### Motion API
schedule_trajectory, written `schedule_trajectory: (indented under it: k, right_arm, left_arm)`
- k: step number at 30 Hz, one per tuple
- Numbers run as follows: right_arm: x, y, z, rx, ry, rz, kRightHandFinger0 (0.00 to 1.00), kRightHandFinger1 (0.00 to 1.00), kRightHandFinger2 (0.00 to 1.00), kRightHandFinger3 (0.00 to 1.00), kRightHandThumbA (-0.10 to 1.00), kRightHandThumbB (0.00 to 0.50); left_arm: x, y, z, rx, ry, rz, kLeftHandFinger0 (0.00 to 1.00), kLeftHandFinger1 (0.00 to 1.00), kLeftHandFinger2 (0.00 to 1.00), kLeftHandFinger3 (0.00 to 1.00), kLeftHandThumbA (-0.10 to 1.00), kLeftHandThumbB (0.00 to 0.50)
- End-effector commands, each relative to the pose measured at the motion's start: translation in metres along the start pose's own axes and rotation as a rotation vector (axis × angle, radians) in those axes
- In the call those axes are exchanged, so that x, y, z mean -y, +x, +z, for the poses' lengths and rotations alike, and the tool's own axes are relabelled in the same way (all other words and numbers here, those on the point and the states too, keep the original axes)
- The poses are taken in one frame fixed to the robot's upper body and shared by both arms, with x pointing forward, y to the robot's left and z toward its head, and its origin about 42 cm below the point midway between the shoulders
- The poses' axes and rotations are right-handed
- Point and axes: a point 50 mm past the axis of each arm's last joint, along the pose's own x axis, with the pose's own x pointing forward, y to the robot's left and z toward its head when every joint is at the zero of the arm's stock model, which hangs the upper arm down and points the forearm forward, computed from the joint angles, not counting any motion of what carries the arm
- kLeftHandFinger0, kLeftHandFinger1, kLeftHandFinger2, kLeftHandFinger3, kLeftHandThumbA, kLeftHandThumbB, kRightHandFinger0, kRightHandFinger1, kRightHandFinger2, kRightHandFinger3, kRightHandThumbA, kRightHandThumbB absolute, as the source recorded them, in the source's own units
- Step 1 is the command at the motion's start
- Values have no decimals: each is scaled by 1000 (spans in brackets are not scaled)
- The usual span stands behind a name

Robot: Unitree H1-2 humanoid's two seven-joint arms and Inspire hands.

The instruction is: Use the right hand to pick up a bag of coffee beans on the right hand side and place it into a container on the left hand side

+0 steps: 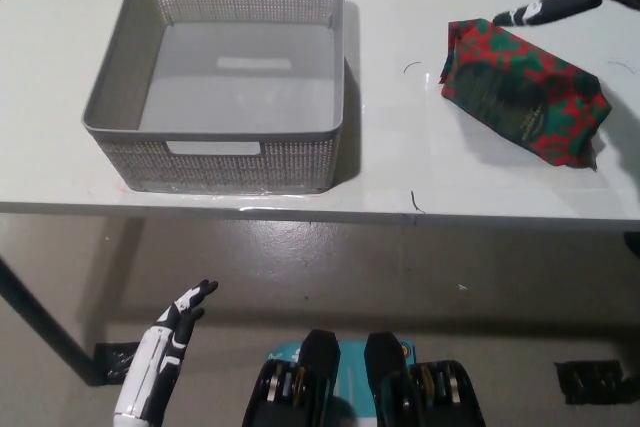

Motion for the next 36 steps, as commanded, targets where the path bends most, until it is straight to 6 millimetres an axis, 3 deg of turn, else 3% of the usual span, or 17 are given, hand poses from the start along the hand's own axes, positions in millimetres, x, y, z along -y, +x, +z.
schedule_trajectory:
  k: [1, 5, 8, 14, 18, 19, 26, 27, 30, 31, 32, 33, 34, 35, 36]
  right_arm:
    - [12, -3, 3, -6, -64, -23, 1000, 1000, 1000, 1000, 859, 500]
    - [-3, 4, -5, -54, -82, 14, 1000, 1000, 1000, 1000, 816, 500]
    - [-17, 13, -15, -113, -164, 60, 1000, 1000, 1000, 1000, 837, 500]
    - [-48, 26, -39, -180, -183, 125, 1000, 1000, 1000, 1000, 771, 500]
    - [-86, 35, -63, -213, -190, 183, 1000, 1000, 1000, 1000, 753, 500]
    - [-111, 41, -72, -227, -198, 230, 1000, 1000, 1000, 1000, 790, 500]
    - [-184, 59, -83, -246, -238, 308, 1000, 1000, 1000, 1000, 783, 500]
    - [-196, 61, -81, -229, -228, 298, 1000, 1000, 1000, 1000, 745, 500]
    - [-209, 67, -73, -198, -222, 191, 1000, 1000, 1000, 1000, 627, 500]
    - [-211, 68, -71, -165, -200, 127, 1000, 1000, 1000, 1000, 481, 475]
    - [-214, 68, -71, -107, -198, 12, 700, 836, 937, 977, 199, 376]
    - [-215, 68, -71, -89, -206, -57, 221, 413, 587, 634, -73, 271]
    - [-214, 67, -70, -61, -230, -139, 77, 262, 499, 480, -95, 209]
    - [-213, 67, -70, -50, -238, -166, 16, 286, 564, 462, -99, 199]
    - [-210, 67, -68, -14, -211, -209, 0, 402, 791, 567, -100, 151]
  left_arm:
    - [-4, 1, 11, 48, 8, -11, 1000, 1000, 1000, 1000, 1000, 182]
    - [-3, -3, 9, 44, 3, -8, 1000, 1000, 1000, 1000, 1000, 172]
    - [-2, -3, 7, 47, -10, -11, 1000, 1000, 1000, 1000, 1000, 188]
    - [-4, -4, 7, 56, -20, -18, 1000, 1000, 1000, 1000, 1000, 205]
    - [-1, -7, 5, 56, -29, -32, 1000, 1000, 1000, 1000, 1000, 222]
    - [0, -8, 5, 54, -32, -36, 1000, 1000, 1000, 1000, 1000, 233]
    - [1, -5, 6, 55, -50, -49, 1000, 1000, 1000, 1000, 1000, 285]
    - [2, -4, 7, 57, -49, -51, 1000, 1000, 1000, 1000, 1000, 287]
    - [2, -3, 7, 61, -43, -47, 1000, 1000, 1000, 1000, 1000, 291]
    - [2, -3, 7, 63, -46, -47, 1000, 1000, 1000, 1000, 1000, 291]
    - [2, -3, 7, 65, -46, -49, 1000, 1000, 1000, 1000, 1000, 287]
    - [2, -2, 8, 66, -43, -47, 1000, 1000, 1000, 1000, 1000, 290]
    - [1, 0, 9, 67, -37, -47, 1000, 1000, 1000, 1000, 1000, 299]
    - [0, 1, 9, 69, -35, -47, 1000, 1000, 1000, 1000, 1000, 301]
    - [-1, 2, 10, 75, -31, -46, 1000, 1000, 1000, 1000, 1000, 301]
